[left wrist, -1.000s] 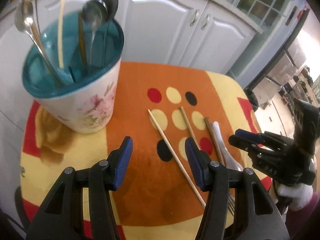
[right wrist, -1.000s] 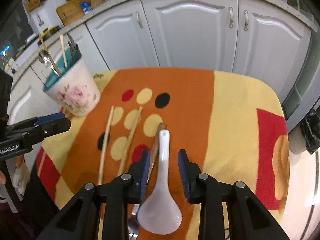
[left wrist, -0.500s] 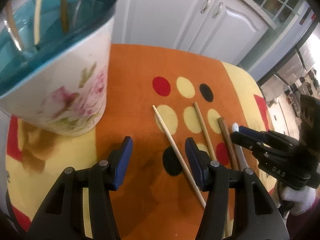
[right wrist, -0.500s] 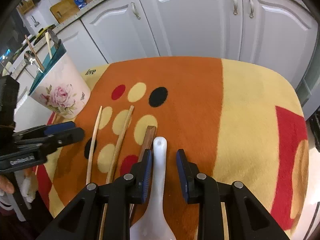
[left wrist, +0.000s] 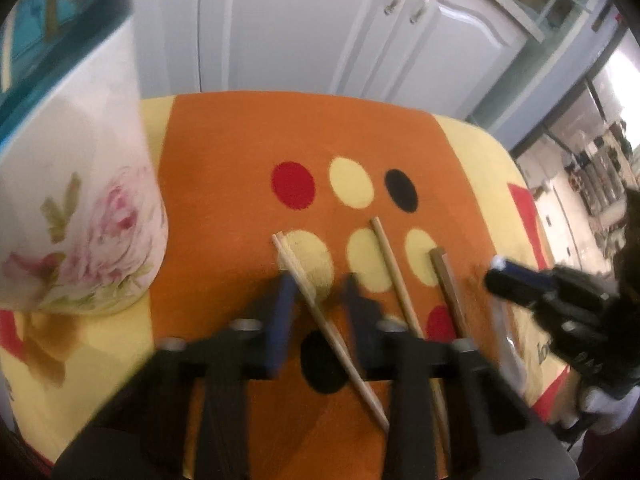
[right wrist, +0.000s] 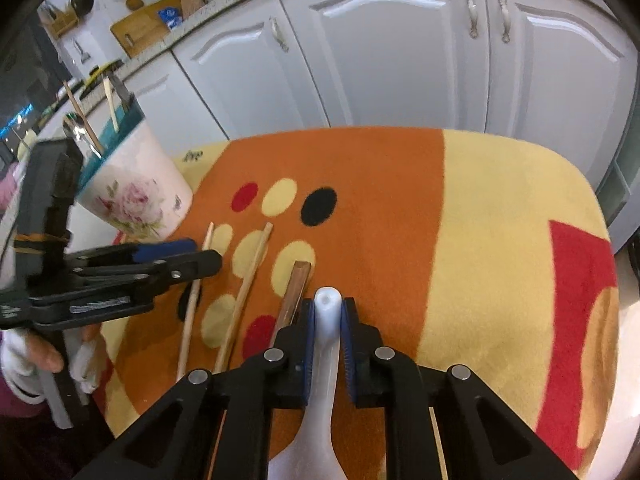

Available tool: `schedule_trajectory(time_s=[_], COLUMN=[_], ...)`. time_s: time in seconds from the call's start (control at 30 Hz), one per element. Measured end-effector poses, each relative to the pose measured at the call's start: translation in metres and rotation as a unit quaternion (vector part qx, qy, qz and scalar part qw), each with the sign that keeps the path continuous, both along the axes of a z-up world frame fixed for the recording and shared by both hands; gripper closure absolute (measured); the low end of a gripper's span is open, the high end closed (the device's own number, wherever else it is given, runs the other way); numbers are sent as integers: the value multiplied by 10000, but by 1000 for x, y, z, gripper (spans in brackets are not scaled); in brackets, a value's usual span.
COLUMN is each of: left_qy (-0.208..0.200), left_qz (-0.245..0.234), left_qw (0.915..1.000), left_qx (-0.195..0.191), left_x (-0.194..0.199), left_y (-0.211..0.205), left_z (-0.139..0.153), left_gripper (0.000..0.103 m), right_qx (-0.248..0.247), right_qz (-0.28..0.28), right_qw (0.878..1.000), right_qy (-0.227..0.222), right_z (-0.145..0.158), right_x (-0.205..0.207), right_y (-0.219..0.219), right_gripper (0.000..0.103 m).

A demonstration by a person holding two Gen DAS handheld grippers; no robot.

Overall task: Organize utensils
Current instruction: 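Grasp the white ceramic spoon with the right tool while the left grasps a bamboo chopstick, then lift and carry the ceramic spoon and chopstick over the floral cup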

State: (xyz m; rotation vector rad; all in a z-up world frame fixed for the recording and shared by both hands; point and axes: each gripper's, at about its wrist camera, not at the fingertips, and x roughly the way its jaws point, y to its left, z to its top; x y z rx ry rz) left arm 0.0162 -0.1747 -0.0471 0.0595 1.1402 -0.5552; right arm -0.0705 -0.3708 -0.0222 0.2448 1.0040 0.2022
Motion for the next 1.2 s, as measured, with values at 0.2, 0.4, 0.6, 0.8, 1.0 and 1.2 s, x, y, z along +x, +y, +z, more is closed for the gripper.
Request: schedule_trajectory(time_s=[0.2, 0.4, 0.6, 0.8, 1.0, 1.2], left_qy=[158, -10, -232, -434, -645, -886], left_qz=[-185, -326, -326, -370, -385, -323], left_qw=[9994, 9987, 9973, 9948, 9915, 9878], left_qx=[-265, -391, -613, -845, -1058, -1238], left_x=[-8, -18, -29, -42, -54, -62], left_y=[6, 3, 16, 27, 40, 57], left_z=[5, 22, 50, 77, 102, 126], left_gripper=[96, 98, 98, 99, 99, 99], right_qx=[24, 25, 0, -110, -184, -248], right_qz=[-61, -121, -85, 96, 181, 258], right_qw=[9996, 9991, 9975, 9959, 9932, 9896], right_qy=[-275, -416, -695, -897, -1138, -1395], right_z=[20, 32, 53, 73, 93, 115], right_x=[-13, -16, -24, -32, -41, -46], right_y=[-3, -4, -1, 11, 21, 30], right_gripper=[91, 91, 91, 91, 91, 91])
